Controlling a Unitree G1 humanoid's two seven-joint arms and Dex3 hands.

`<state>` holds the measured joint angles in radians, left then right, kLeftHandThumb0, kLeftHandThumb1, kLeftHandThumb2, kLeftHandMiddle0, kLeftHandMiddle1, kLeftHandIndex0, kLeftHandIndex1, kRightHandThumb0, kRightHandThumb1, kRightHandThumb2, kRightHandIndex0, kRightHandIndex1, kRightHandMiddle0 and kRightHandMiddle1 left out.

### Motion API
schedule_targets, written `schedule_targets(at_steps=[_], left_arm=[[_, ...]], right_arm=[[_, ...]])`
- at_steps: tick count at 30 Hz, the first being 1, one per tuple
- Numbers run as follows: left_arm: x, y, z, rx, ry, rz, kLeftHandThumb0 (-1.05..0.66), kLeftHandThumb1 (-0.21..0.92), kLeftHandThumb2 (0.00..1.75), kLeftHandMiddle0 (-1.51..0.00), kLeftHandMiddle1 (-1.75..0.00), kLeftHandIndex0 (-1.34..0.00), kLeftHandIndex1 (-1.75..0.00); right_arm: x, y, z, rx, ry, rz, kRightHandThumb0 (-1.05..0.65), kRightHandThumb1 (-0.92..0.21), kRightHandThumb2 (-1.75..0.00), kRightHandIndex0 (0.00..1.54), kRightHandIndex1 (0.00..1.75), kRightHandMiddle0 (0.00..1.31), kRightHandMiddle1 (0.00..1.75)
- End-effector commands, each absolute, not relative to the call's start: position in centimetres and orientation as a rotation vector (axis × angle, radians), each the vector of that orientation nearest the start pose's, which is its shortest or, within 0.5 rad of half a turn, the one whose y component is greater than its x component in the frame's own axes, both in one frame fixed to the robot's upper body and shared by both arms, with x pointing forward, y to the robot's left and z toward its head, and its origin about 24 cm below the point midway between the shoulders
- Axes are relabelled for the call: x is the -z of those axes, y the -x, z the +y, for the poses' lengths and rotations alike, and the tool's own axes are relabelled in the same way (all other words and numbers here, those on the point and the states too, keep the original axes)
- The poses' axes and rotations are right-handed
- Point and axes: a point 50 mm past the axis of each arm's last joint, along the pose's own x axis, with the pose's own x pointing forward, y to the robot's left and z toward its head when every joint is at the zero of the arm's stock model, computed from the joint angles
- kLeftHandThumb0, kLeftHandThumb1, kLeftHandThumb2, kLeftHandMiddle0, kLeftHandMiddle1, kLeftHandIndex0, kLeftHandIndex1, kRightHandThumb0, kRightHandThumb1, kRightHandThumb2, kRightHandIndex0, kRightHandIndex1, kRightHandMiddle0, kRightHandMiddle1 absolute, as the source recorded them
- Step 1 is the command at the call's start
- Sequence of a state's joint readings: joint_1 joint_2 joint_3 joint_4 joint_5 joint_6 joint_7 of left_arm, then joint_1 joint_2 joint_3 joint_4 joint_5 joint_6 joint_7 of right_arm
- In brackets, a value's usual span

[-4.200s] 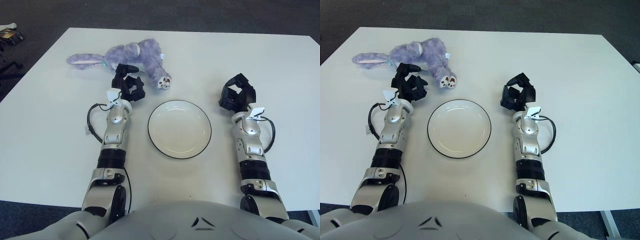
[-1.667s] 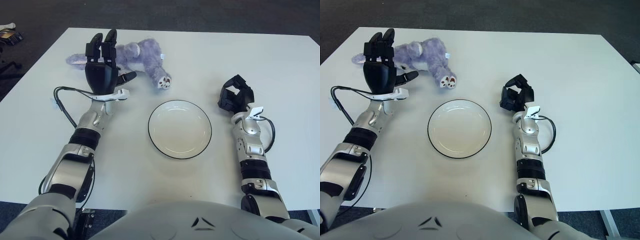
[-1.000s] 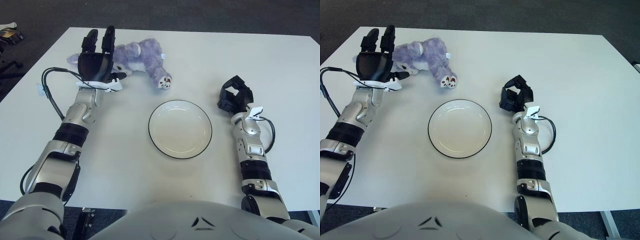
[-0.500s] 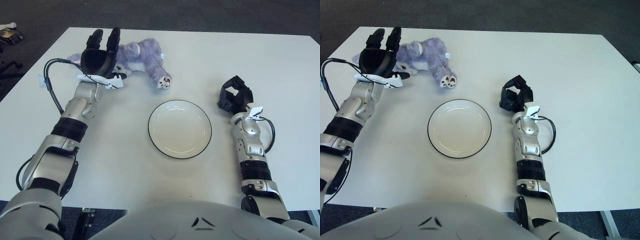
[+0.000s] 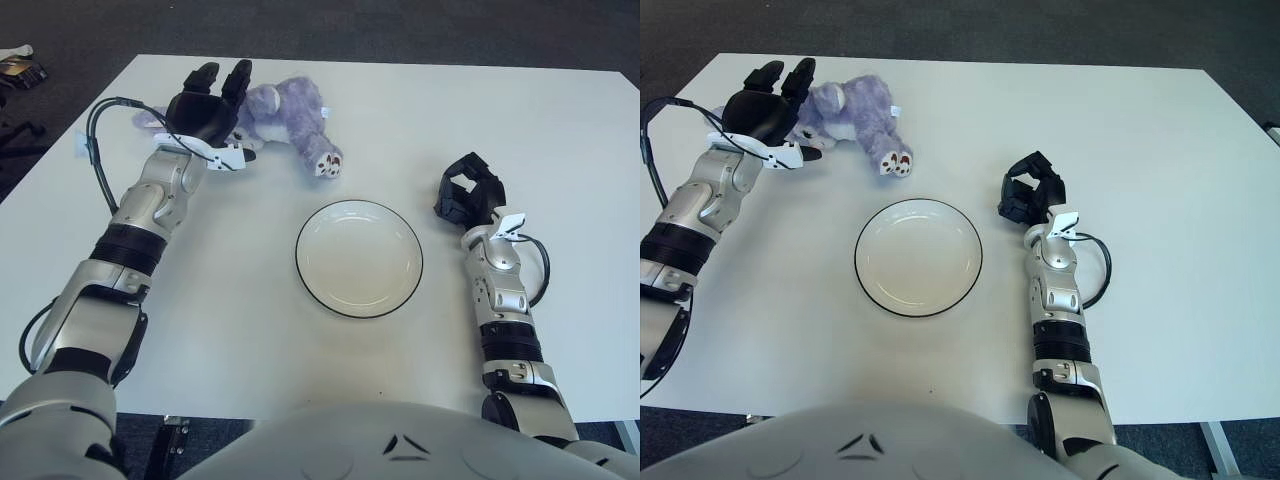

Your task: Put the doll into the plate.

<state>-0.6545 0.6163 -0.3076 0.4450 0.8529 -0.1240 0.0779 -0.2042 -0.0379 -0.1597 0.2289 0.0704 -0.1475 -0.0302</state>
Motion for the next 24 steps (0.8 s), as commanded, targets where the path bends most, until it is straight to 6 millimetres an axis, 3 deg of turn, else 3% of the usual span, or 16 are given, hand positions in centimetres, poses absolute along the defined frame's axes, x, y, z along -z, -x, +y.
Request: schedule_targets(at_steps=[1, 14, 17, 19, 23, 24], left_arm=[[-16.2, -36.2, 19.9, 0.099, -1.573, -0.349, -0.90, 0.59, 0.59, -0.18, -0.12, 0.00, 0.00], [-16.3, -37.5, 19.9, 0.124, -1.605, -0.379, -0.84, 0.51, 0.63, -0.18, -0.12, 0.00, 0.00], [-16.4, -37.7, 19.9, 0.122, -1.608, -0.395, -0.82, 0.46, 0.69, -0.22, -0.21, 0.00, 0.00], [-16.6, -37.9, 19.9, 0.118, -1.614, -0.406, -0.79, 0.41, 0.74, -0.16, -0.47, 0.00, -0.05], [-16.8, -38.1, 20.0, 0.111, -1.617, -0.417, -0.75, 0.34, 0.80, -0.11, -0.80, 0.00, -0.12], [-16.8, -38.3, 20.0, 0.104, -1.620, -0.420, -0.72, 0.32, 0.82, -0.09, -1.09, 0.00, -0.14]], right_arm=[[-3.3, -27.7, -18.4, 0.167, -0.084, -0.028, -0.44, -0.45, -1.16, 1.10, 1.75, 0.51, 1.75], [-3.3, -27.7, -18.4, 0.157, -0.071, -0.023, -0.44, -0.44, -1.16, 1.10, 1.75, 0.52, 1.75], [-3.3, -27.7, -18.4, 0.158, -0.069, -0.021, -0.44, -0.44, -1.16, 1.10, 1.75, 0.52, 1.75], [-3.3, -27.8, -18.4, 0.159, -0.070, -0.020, -0.45, -0.44, -1.16, 1.10, 1.75, 0.52, 1.75], [-3.3, -27.8, -18.4, 0.158, -0.074, -0.022, -0.45, -0.44, -1.16, 1.11, 1.75, 0.52, 1.75], [-3.3, -27.8, -18.4, 0.158, -0.078, -0.025, -0.45, -0.44, -1.17, 1.11, 1.75, 0.52, 1.75]])
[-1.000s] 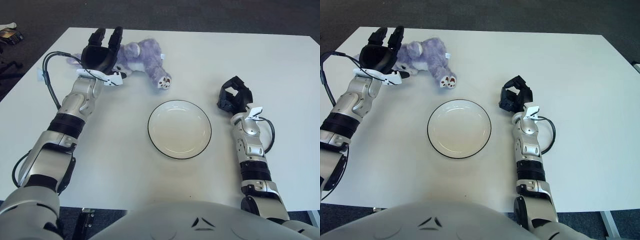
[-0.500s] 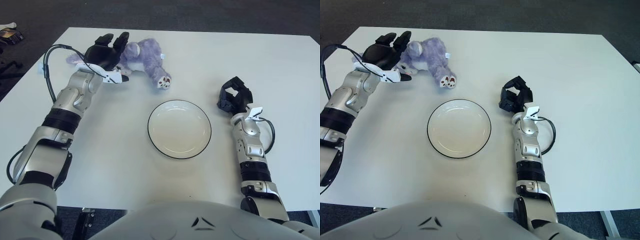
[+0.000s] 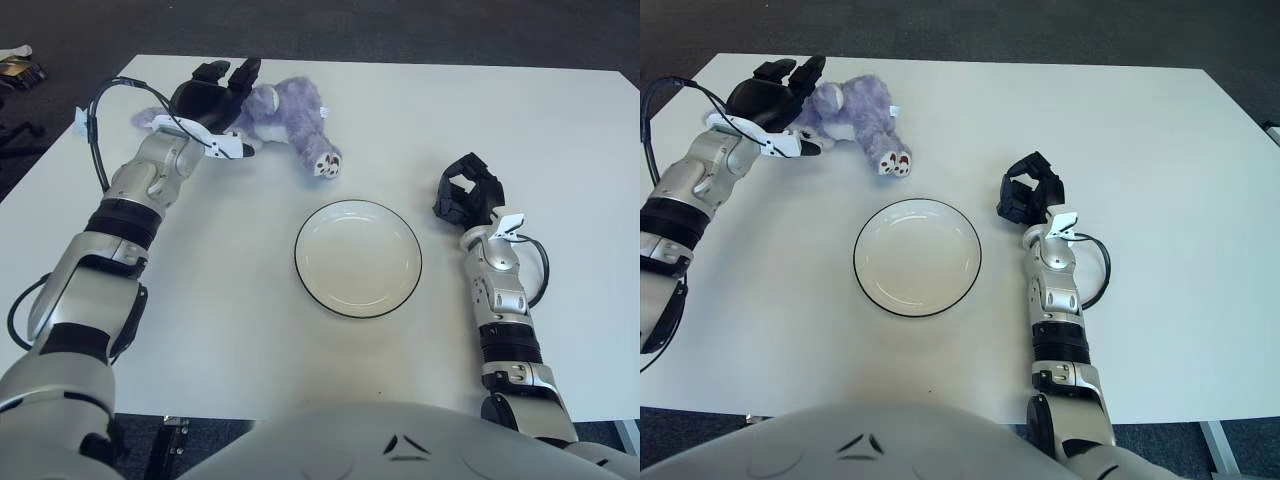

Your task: Put the doll into the plate.

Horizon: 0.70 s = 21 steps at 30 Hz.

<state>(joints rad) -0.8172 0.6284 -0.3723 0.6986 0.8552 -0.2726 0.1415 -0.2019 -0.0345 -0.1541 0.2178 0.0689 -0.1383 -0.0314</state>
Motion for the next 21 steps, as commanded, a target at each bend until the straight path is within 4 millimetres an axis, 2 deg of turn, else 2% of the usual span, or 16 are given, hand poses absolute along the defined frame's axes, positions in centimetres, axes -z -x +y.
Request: schedule_targets(at_steps=[1, 2, 3, 5, 12, 15, 21], left_arm=[[-17.0, -38.4, 20.1, 0.088, -1.625, -0.426, -0.72, 0.29, 0.84, -0.08, -1.28, 0.00, -0.17], [-17.0, -38.6, 20.1, 0.078, -1.628, -0.431, -0.70, 0.27, 0.86, -0.08, -1.39, 0.00, -0.22], [-17.1, -38.7, 20.2, 0.060, -1.634, -0.433, -0.70, 0.26, 0.87, -0.07, -1.43, 0.00, -0.24], [-17.1, -38.9, 20.3, 0.042, -1.639, -0.435, -0.67, 0.22, 0.90, -0.05, -1.19, 0.00, -0.30], [-16.3, -39.7, 20.7, -0.062, -1.669, -0.406, -0.64, 0.19, 0.94, -0.02, -0.79, 0.00, -0.31], [-16.1, -40.0, 20.7, -0.107, -1.686, -0.394, -0.61, 0.20, 0.94, -0.01, -0.56, 0.00, -0.26], [-15.8, -40.3, 20.8, -0.134, -1.701, -0.380, -0.60, 0.22, 0.95, 0.00, -0.43, 0.00, -0.25]], right_arm=[[-3.3, -27.8, -18.4, 0.159, -0.082, -0.026, -0.45, -0.44, -1.17, 1.11, 1.75, 0.52, 1.75], [-3.3, -27.8, -18.4, 0.161, -0.085, -0.027, -0.45, -0.43, -1.17, 1.12, 1.75, 0.52, 1.75], [-3.3, -27.8, -18.4, 0.163, -0.086, -0.027, -0.45, -0.43, -1.17, 1.12, 1.75, 0.52, 1.75], [-3.3, -27.8, -18.4, 0.164, -0.086, -0.026, -0.45, -0.43, -1.18, 1.12, 1.75, 0.53, 1.75], [-3.3, -27.7, -18.4, 0.164, -0.086, -0.020, -0.45, -0.43, -1.18, 1.12, 1.75, 0.53, 1.75], [-3.2, -27.6, -18.5, 0.161, -0.090, -0.020, -0.45, -0.42, -1.19, 1.13, 1.75, 0.53, 1.75], [-3.2, -27.6, -18.5, 0.154, -0.091, -0.019, -0.45, -0.42, -1.19, 1.13, 1.75, 0.53, 1.75]])
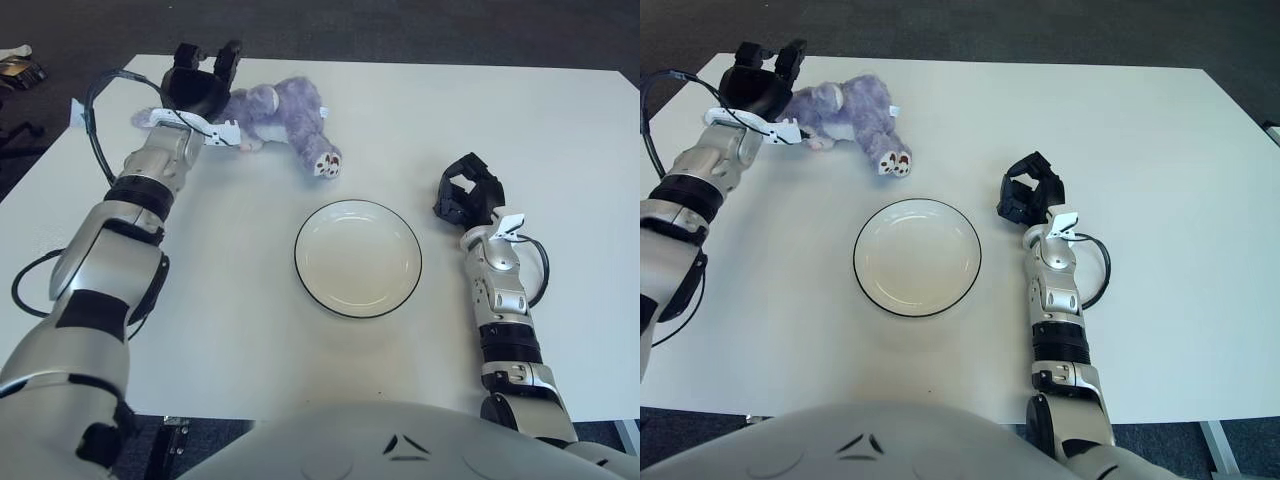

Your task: Put the doll into the plate.

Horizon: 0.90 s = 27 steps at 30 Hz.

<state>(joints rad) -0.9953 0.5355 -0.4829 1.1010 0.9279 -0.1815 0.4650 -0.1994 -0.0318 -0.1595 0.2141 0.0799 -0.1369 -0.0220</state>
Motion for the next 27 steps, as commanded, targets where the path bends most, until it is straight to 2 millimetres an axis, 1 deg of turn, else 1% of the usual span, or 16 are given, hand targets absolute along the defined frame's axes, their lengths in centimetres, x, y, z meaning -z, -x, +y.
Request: schedule_targets(at_steps=[1, 10, 14, 21, 27], left_arm=[[-15.82, -40.32, 20.77, -0.134, -1.702, -0.378, -0.60, 0.22, 0.94, -0.01, -0.42, 0.00, -0.25], [-15.77, -40.53, 20.80, -0.116, -1.713, -0.354, -0.61, 0.21, 0.93, -0.04, -0.45, 0.00, -0.33], [-15.67, -40.66, 20.93, -0.092, -1.732, -0.315, -0.63, 0.21, 0.93, -0.01, -0.50, 0.00, -0.33], [-15.36, -40.91, 20.78, -0.034, -1.743, -0.244, -0.65, 0.24, 0.91, 0.00, -0.41, 0.00, -0.27], [-15.16, -41.00, 20.69, 0.028, -1.711, -0.191, -0.64, 0.24, 0.90, -0.01, -0.39, 0.00, -0.21]], right_arm=[[-3.23, -27.58, -18.52, 0.153, -0.091, -0.018, -0.45, -0.42, -1.19, 1.13, 1.75, 0.53, 1.75], [-3.28, -27.52, -18.53, 0.147, -0.091, -0.012, -0.45, -0.43, -1.18, 1.13, 1.75, 0.53, 1.75], [-3.27, -27.53, -18.53, 0.144, -0.088, -0.005, -0.45, -0.43, -1.17, 1.12, 1.75, 0.52, 1.75], [-3.27, -27.57, -18.51, 0.143, -0.088, 0.004, -0.44, -0.44, -1.17, 1.12, 1.75, 0.52, 1.75], [-3.26, -27.55, -18.50, 0.142, -0.092, 0.012, -0.44, -0.45, -1.16, 1.11, 1.75, 0.51, 1.75]])
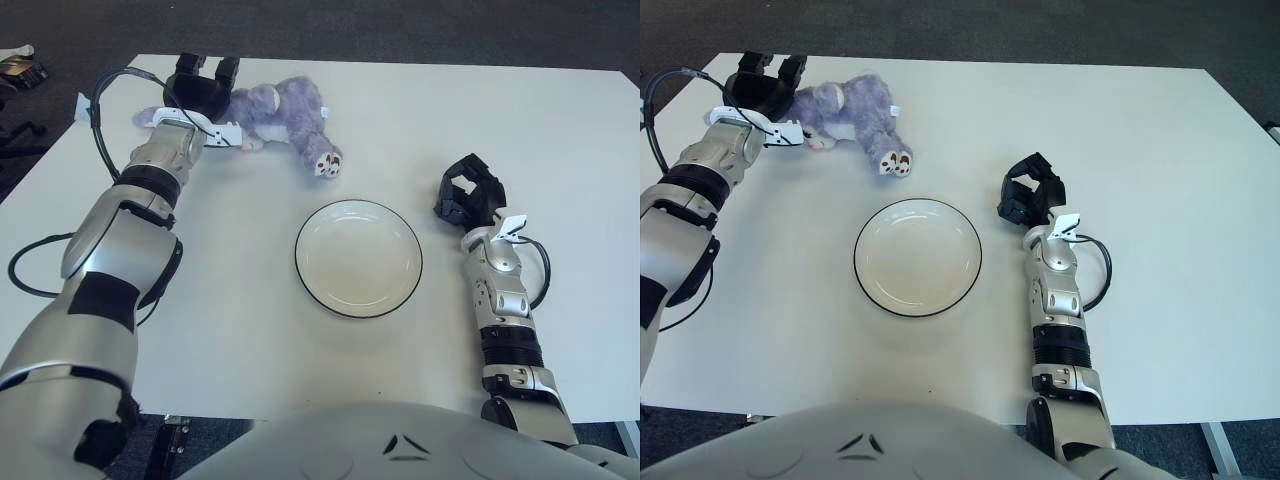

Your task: Put the doll into the plate.

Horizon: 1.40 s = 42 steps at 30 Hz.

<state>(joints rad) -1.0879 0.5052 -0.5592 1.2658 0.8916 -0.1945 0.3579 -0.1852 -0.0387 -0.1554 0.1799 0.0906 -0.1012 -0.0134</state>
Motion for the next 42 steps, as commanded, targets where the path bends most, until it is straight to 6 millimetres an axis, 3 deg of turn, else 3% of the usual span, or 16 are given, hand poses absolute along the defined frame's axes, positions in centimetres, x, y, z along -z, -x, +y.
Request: schedule_targets(at_steps=[1, 8, 11, 13, 16, 20, 23, 31, 39, 42], left_arm=[[-15.1, -41.0, 20.7, 0.039, -1.706, -0.182, -0.64, 0.23, 0.90, -0.02, -0.39, 0.00, -0.20], [-14.9, -40.9, 20.7, 0.147, -1.647, -0.128, -0.74, 0.32, 0.84, -0.07, -0.48, 0.00, -0.21], [-14.9, -40.9, 20.5, 0.195, -1.625, -0.114, -0.79, 0.38, 0.77, -0.11, -0.88, 0.00, -0.27], [-14.9, -40.9, 20.5, 0.218, -1.614, -0.110, -0.83, 0.42, 0.73, -0.19, -1.34, 0.00, -0.32], [-14.9, -40.9, 20.2, 0.265, -1.588, -0.106, -0.85, 0.45, 0.71, -0.26, -1.54, 0.00, -0.37], [-15.0, -40.9, 19.8, 0.326, -1.553, -0.090, -0.81, 0.45, 0.72, -0.30, -1.32, 0.00, -0.38], [-15.1, -40.9, 19.5, 0.362, -1.531, -0.074, -0.74, 0.40, 0.77, -0.28, -1.03, 0.00, -0.35], [-15.3, -41.0, 18.9, 0.424, -1.482, -0.041, -0.37, 0.16, 1.07, -0.15, -0.49, 0.00, -0.21], [-15.1, -41.1, 18.3, 0.442, -1.372, 0.006, -0.22, 0.08, 1.17, -0.12, -0.35, 0.00, -0.17], [-15.0, -41.2, 18.0, 0.444, -1.325, 0.020, -0.23, 0.08, 1.17, -0.19, -0.36, 0.00, -0.23]], right_arm=[[-3.3, -27.6, -18.5, 0.143, -0.092, 0.014, -0.44, -0.45, -1.16, 1.11, 1.75, 0.51, 1.75], [-3.3, -27.5, -18.4, 0.145, -0.092, 0.025, -0.44, -0.45, -1.15, 1.10, 1.75, 0.51, 1.75], [-3.3, -27.5, -18.4, 0.144, -0.091, 0.027, -0.44, -0.46, -1.15, 1.11, 1.75, 0.51, 1.75], [-3.3, -27.5, -18.4, 0.144, -0.089, 0.027, -0.44, -0.46, -1.14, 1.12, 1.75, 0.50, 1.75], [-3.3, -27.5, -18.4, 0.143, -0.089, 0.030, -0.44, -0.46, -1.14, 1.12, 1.75, 0.50, 1.75], [-3.3, -27.5, -18.4, 0.145, -0.096, 0.034, -0.44, -0.46, -1.14, 1.12, 1.75, 0.50, 1.75], [-3.3, -27.5, -18.4, 0.149, -0.101, 0.038, -0.44, -0.47, -1.13, 1.13, 1.75, 0.50, 1.75], [-3.4, -27.4, -18.2, 0.149, -0.102, 0.042, -0.44, -0.47, -1.13, 1.13, 1.75, 0.50, 1.75], [-3.5, -27.4, -18.1, 0.141, -0.084, 0.044, -0.44, -0.47, -1.13, 1.13, 1.75, 0.50, 1.75], [-3.5, -27.4, -18.1, 0.136, -0.078, 0.047, -0.43, -0.47, -1.13, 1.12, 1.75, 0.49, 1.75]])
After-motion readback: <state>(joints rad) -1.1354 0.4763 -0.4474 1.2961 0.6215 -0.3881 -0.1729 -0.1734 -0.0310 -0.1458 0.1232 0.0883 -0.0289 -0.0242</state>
